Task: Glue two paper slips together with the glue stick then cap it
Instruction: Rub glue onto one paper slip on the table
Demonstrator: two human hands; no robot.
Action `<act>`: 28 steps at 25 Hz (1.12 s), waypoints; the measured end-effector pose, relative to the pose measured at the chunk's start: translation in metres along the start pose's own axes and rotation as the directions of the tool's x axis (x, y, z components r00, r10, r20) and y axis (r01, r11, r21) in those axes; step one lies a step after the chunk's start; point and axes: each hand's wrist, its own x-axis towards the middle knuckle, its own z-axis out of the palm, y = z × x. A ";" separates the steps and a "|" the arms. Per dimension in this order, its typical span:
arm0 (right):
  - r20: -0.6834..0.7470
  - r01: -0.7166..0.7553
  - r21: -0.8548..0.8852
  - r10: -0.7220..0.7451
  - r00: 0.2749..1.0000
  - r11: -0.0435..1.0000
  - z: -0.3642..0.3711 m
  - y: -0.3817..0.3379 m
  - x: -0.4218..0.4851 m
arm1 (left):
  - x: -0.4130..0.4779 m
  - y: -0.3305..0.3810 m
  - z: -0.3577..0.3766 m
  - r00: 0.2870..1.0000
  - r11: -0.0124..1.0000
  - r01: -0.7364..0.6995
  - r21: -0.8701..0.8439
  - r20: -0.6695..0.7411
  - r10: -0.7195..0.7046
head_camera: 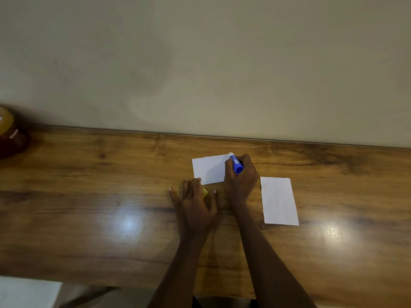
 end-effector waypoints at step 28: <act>0.564 0.456 -0.390 -0.184 0.805 0.800 -0.009 -0.024 0.007 | -0.004 -0.009 -0.013 0.971 0.796 0.214 -0.566 0.032 -0.238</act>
